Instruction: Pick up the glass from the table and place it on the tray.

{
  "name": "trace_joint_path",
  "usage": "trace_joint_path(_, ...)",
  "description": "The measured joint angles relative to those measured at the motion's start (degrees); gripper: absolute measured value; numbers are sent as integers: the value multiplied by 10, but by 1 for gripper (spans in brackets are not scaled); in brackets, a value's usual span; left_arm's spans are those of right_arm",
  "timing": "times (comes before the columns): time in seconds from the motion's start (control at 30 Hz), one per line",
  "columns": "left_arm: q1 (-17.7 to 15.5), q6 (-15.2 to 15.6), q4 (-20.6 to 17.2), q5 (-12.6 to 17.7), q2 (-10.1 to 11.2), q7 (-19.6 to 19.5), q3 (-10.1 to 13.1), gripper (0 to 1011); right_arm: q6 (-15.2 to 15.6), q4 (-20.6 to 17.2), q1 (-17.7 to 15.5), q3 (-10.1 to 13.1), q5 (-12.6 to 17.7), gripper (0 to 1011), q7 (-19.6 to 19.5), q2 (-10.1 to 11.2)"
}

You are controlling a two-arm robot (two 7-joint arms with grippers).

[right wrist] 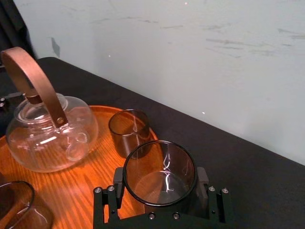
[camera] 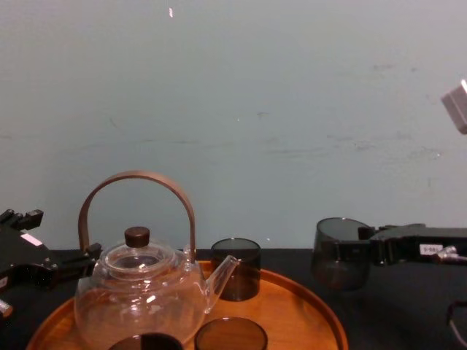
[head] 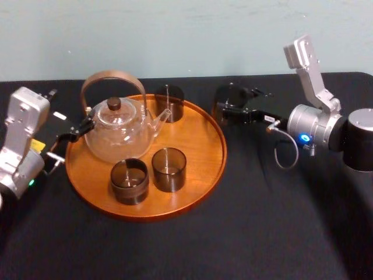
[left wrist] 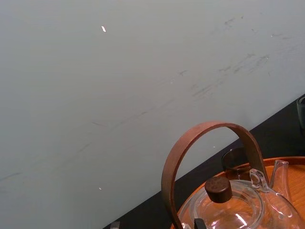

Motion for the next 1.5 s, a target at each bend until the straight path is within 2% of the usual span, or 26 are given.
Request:
trace_joint_path(0.87,0,0,0,0,0,0,0,1010,-24,64,31,-47,8,905,19,-32)
trace_joint_path(1.5,0,0,0,0,0,0,0,1009,-41,110,46,-63,0,905,32,-48)
